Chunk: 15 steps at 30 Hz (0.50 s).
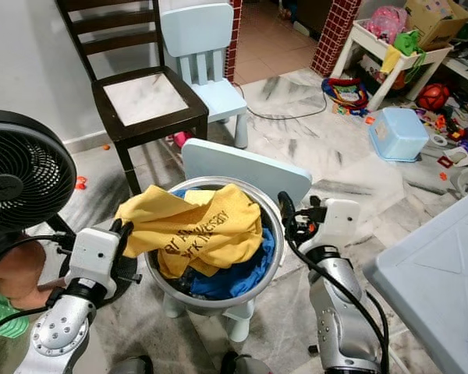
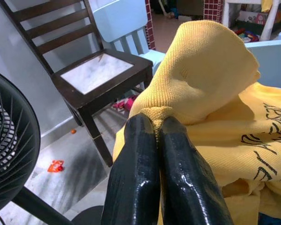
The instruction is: Hang hanger
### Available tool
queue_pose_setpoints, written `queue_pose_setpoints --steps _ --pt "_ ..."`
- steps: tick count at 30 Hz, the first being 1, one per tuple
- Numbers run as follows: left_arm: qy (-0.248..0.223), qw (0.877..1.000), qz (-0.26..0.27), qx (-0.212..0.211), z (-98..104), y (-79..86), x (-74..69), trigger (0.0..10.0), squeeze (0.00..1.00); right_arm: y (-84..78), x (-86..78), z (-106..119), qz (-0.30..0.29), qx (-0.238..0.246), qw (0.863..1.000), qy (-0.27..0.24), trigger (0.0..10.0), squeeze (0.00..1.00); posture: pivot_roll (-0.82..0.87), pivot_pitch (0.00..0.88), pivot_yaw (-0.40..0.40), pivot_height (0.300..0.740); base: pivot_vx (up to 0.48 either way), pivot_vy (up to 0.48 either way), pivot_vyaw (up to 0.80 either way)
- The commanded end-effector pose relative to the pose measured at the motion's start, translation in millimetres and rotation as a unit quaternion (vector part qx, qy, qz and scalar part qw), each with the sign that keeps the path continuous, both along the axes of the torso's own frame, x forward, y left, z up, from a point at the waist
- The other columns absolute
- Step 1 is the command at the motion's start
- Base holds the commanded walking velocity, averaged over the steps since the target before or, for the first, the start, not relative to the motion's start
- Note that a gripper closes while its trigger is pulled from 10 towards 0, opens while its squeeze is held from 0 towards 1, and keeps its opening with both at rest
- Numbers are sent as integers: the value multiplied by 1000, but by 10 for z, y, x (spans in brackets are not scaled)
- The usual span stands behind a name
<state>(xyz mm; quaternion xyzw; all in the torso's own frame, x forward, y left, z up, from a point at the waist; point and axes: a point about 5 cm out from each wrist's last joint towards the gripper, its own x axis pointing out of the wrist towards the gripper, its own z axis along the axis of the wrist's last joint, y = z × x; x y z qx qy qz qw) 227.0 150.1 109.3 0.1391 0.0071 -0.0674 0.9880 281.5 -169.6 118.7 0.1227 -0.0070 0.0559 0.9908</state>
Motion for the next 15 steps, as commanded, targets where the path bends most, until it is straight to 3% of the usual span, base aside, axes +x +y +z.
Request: queue_pose_setpoints --steps 1,15 --pt "-13 1000 -6 -4 56 -14 -14 10000 0 -34 -14 -15 -5 2 1000 6 10000 0 117 97 -84 740 0 0 0" --pt "-13 1000 -6 -4 56 -14 -14 10000 0 -34 -14 -15 -5 2 1000 6 10000 0 117 97 -84 740 0 0 0"
